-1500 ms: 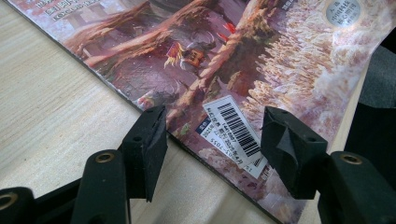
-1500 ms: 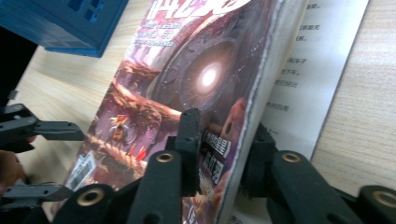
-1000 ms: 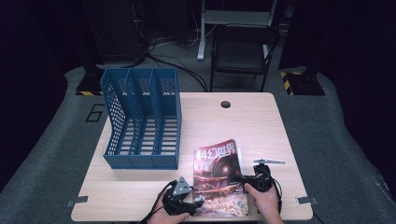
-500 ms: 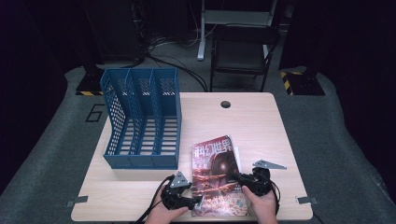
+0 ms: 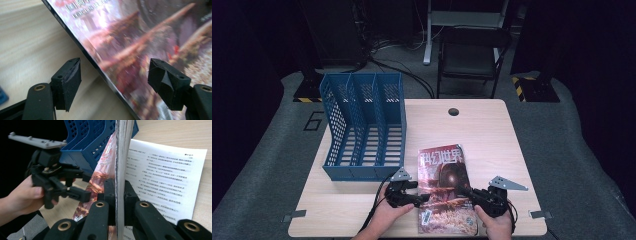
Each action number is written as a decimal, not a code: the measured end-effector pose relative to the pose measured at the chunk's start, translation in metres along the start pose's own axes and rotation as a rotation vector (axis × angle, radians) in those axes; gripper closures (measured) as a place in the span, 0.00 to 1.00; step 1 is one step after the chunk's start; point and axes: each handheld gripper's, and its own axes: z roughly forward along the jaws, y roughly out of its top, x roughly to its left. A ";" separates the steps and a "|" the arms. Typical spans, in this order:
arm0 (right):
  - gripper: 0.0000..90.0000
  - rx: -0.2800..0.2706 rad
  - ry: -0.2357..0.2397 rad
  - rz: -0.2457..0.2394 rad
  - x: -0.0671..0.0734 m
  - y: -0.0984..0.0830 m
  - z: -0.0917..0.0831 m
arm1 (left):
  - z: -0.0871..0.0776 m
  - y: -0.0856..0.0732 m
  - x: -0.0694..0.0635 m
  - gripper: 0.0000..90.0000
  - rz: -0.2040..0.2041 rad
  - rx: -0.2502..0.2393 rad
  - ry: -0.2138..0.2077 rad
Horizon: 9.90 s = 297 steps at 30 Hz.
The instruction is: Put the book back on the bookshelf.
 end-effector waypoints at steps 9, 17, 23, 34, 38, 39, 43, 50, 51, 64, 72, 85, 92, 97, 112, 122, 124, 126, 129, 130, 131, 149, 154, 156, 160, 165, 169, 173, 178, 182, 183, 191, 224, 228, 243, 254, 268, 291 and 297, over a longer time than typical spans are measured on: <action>0.95 -0.011 0.011 -0.006 0.002 0.001 -0.004 | 0.014 0.022 0.004 0.27 -0.013 -0.014 -0.035; 0.95 -0.011 0.032 0.008 -0.001 0.001 -0.005 | 0.006 0.032 0.015 0.40 -0.062 -0.028 -0.041; 0.95 -0.009 0.038 0.022 -0.002 0.002 -0.006 | -0.007 0.036 0.013 0.57 -0.087 -0.060 -0.033; 0.95 0.031 -0.039 -0.019 0.003 0.006 -0.004 | -0.027 0.051 -0.005 0.80 -0.052 -0.088 0.000; 0.94 0.035 -0.054 -0.034 0.002 0.010 -0.005 | -0.035 0.057 -0.009 0.84 -0.027 -0.121 0.001; 0.94 0.036 -0.055 -0.032 0.001 0.011 -0.005 | -0.038 0.059 -0.009 0.85 -0.022 -0.125 -0.002; 0.94 0.042 -0.049 -0.025 0.000 0.016 -0.004 | -0.050 0.068 -0.017 0.88 0.014 -0.148 -0.006; 0.92 0.061 -0.074 -0.083 0.010 0.030 -0.001 | -0.072 0.079 -0.031 0.92 0.110 -0.203 0.023; 0.92 0.060 -0.078 -0.094 0.012 0.031 0.000 | -0.074 0.080 -0.033 0.92 0.110 -0.211 0.017; 0.93 0.020 -0.160 -0.168 0.021 0.043 0.005 | -0.089 0.073 -0.042 0.93 0.236 -0.243 0.031; 0.94 -0.010 -0.188 -0.275 0.031 0.037 0.016 | -0.092 0.062 -0.035 0.93 0.222 -0.272 0.060; 0.80 0.014 -0.185 -0.314 0.037 0.025 0.012 | -0.100 0.042 -0.037 0.93 0.226 -0.276 0.033; 0.74 0.073 -0.153 -0.251 0.027 0.017 0.009 | -0.107 0.041 -0.039 0.93 0.236 -0.230 0.013; 0.74 0.120 -0.151 -0.230 0.024 0.012 0.010 | -0.111 0.044 -0.044 0.92 0.243 -0.169 0.005; 0.84 0.258 -0.160 -0.218 0.009 -0.005 0.013 | -0.116 0.041 -0.053 0.92 0.291 -0.106 -0.009; 0.95 0.215 -0.231 -0.295 0.020 -0.004 0.026 | -0.115 0.045 -0.056 0.93 0.306 -0.096 0.011; 0.95 0.196 -0.239 -0.289 0.021 -0.004 0.030 | -0.115 0.045 -0.058 0.93 0.311 -0.114 0.021; 0.95 0.179 -0.248 -0.287 0.021 -0.004 0.033 | -0.118 0.047 -0.059 0.93 0.323 -0.132 0.029; 0.95 0.140 -0.257 -0.288 0.023 -0.004 0.035 | -0.120 0.050 -0.059 0.93 0.332 -0.139 0.034; 0.95 0.134 -0.267 -0.298 0.024 -0.003 0.035 | -0.120 0.050 -0.058 0.93 0.328 -0.142 0.042; 0.95 0.126 -0.272 -0.306 0.024 -0.003 0.036 | -0.120 0.049 -0.057 0.93 0.327 -0.143 0.040; 0.90 0.160 -0.263 -0.285 0.017 -0.004 0.041 | -0.118 0.046 -0.050 0.90 0.281 -0.100 0.019; 0.89 0.166 -0.248 -0.286 0.016 -0.004 0.041 | -0.125 0.058 -0.056 0.80 0.275 -0.090 0.017; 0.89 0.165 -0.246 -0.286 0.016 -0.004 0.041 | -0.127 0.066 -0.059 0.76 0.274 -0.084 0.022; 0.89 0.165 -0.247 -0.285 0.016 -0.004 0.041 | -0.126 0.080 -0.062 0.72 0.280 -0.064 0.024; 0.89 0.164 -0.243 -0.291 0.015 -0.004 0.041 | -0.123 0.098 -0.068 0.66 0.313 -0.018 0.031; 0.89 0.165 -0.242 -0.287 0.015 -0.004 0.041 | -0.118 0.109 -0.073 0.65 0.300 -0.014 0.039; 0.89 0.165 -0.233 -0.283 0.015 -0.004 0.041 | -0.117 0.118 -0.073 0.66 0.292 0.001 0.044; 0.89 0.163 -0.235 -0.282 0.015 -0.004 0.041 | -0.115 0.129 -0.071 0.69 0.274 0.022 0.054; 0.89 0.163 -0.233 -0.282 0.015 -0.004 0.040 | -0.113 0.133 -0.072 0.70 0.274 0.042 0.054; 0.89 0.163 -0.234 -0.281 0.015 -0.004 0.041 | -0.113 0.133 -0.073 0.70 0.275 0.043 0.053; 0.88 0.164 -0.236 -0.290 0.015 -0.004 0.041 | -0.108 0.140 -0.077 0.57 0.267 0.041 0.067; 0.88 0.160 -0.230 -0.279 0.014 -0.004 0.040 | -0.108 0.148 -0.081 0.91 0.339 0.116 0.077; 0.87 0.161 -0.229 -0.280 0.014 -0.004 0.040 | -0.108 0.150 -0.081 0.92 0.341 0.129 0.078; 0.87 0.161 -0.221 -0.277 0.013 -0.004 0.040 | -0.107 0.158 -0.084 0.93 0.362 0.192 0.088; 0.87 0.161 -0.214 -0.284 0.016 -0.004 0.038 | -0.107 0.165 -0.083 0.93 0.355 0.199 0.081; 0.86 0.111 -0.169 -0.311 0.026 0.000 0.032 | -0.121 0.182 -0.090 0.93 0.375 0.200 0.071; 0.66 0.077 -0.130 -0.311 0.029 0.001 0.030 | -0.130 0.198 -0.098 0.93 0.373 0.193 0.066; 0.60 0.087 -0.154 -0.316 0.025 -0.002 0.032 | -0.138 0.204 -0.098 0.93 0.366 0.177 0.067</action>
